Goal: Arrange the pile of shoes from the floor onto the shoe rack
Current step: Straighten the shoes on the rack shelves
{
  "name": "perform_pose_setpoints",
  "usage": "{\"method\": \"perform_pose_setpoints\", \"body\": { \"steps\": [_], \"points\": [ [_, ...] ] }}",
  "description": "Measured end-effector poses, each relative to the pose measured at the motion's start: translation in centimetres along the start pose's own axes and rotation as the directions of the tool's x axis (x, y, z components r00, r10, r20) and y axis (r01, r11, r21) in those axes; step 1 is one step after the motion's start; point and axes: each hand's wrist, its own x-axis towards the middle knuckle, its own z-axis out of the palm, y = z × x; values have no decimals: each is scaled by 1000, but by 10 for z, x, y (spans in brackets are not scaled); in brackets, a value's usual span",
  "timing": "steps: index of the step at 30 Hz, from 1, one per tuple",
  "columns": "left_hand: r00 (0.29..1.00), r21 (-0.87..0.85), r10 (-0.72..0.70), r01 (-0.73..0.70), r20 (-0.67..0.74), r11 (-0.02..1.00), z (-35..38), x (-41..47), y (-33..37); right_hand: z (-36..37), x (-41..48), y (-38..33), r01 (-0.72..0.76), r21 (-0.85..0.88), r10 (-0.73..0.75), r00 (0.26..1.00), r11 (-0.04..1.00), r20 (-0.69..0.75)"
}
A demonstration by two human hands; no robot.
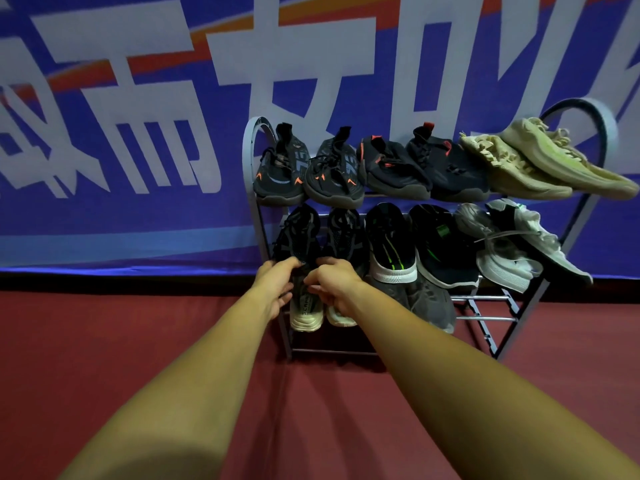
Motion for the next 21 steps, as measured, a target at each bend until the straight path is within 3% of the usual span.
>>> {"method": "perform_pose_setpoints", "body": {
  "steps": [12, 21],
  "points": [
    [999, -21, -39, 40, 20, 999, 13, -39, 1, -53, -38, 6, 86, -331, -121, 989, 940, -85],
    [986, 57, -15, 5, 168, 998, 60, -72, 2, -106, -60, 8, 68, -471, -175, 967, 880, -187]
  ]
}}
